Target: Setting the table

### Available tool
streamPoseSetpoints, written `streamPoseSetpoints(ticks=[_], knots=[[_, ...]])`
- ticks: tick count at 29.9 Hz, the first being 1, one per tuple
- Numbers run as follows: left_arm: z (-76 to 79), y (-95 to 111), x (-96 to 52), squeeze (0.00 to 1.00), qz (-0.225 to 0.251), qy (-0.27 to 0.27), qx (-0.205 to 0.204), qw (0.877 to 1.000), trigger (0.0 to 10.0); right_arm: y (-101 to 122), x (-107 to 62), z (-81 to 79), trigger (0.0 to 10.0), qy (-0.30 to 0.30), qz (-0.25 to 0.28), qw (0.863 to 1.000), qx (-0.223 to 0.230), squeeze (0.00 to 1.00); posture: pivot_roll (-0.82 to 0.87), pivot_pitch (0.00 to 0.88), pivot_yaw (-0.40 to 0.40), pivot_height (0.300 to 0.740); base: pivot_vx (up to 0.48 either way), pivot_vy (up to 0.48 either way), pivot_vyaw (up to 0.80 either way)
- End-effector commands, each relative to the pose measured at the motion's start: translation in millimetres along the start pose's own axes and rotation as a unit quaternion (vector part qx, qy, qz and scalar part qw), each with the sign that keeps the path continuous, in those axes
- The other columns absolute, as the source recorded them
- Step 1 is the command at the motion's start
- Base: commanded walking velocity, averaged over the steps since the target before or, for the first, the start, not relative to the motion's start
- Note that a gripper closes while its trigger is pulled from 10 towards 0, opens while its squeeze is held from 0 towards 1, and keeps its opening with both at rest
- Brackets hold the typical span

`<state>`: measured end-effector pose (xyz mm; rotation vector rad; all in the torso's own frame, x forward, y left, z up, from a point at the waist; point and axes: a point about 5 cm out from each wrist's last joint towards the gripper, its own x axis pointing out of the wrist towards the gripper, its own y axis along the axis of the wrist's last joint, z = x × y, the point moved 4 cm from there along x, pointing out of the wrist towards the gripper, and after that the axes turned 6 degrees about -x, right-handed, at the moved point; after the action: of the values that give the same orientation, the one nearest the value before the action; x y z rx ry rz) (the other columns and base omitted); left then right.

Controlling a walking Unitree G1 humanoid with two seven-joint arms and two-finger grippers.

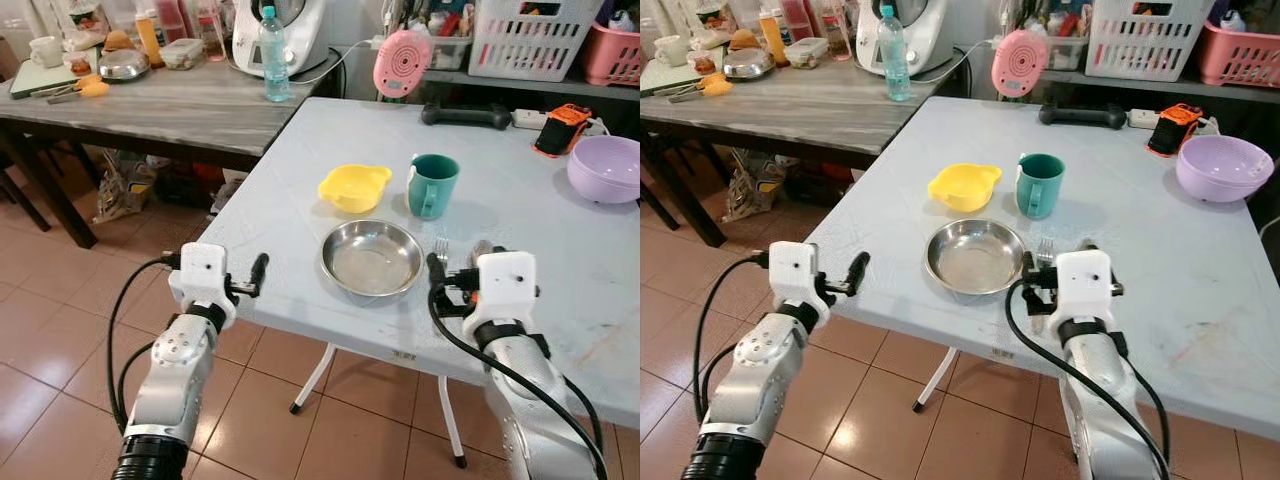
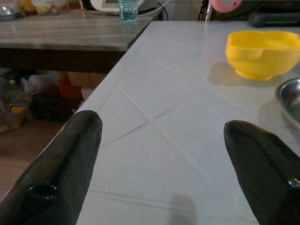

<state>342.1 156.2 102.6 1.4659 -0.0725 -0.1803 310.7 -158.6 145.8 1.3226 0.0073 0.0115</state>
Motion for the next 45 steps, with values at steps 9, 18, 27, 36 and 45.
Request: streamPoseSetpoints(ticks=[9, 18, 27, 36, 45], knots=[[-1.0, 5.5, -7.9, 0.0, -0.004, -0.051, 0.012, 0.999, 10.0, -10.1, 21.4, -21.3, 10.0, 0.023, -0.066, 0.99, 0.119, 0.0, -0.03, 0.07, 0.06, 0.74, 0.0, 0.0, 0.0], [30.1, 3.8, -10.9, 0.0, -0.021, -0.149, 0.016, 0.988, 10.0, -13.9, 38.2, -33.8, 10.0, 0.013, -0.111, 0.982, 0.15, 0.0, -0.03, 0.081, 0.065, 0.74, 0.0, 0.0, 0.0], [37.3, 7.0, -16.8, 0.0, -0.033, -0.207, 0.023, 0.978, 10.0, -12.9, 47.8, -32.1, 10.0, 0.001, -0.118, 0.984, 0.137, 0.0, -0.02, 0.081, 0.065, 0.74, 0.0, 0.0, 0.0], [41.2, 5.4, -21.9, 0.0, -0.052, -0.247, 0.04, 0.967, 10.0, -16.8, 53.9, -42.0, 10.0, 0.013, -0.136, 0.98, 0.147, 0.0, -0.01, 0.08, 0.058, 0.74, 0.0, 0.0, 0.0], [40.4, 3.5, -23.0, 0.0, -0.062, -0.251, 0.035, 0.965, 10.0, -15.4, 60.7, -47.8, 10.0, 0.019, -0.144, 0.976, 0.16, 0.0, -0.01, 0.085, 0.054, 0.74, 0.0, 0.0, 0.0]])
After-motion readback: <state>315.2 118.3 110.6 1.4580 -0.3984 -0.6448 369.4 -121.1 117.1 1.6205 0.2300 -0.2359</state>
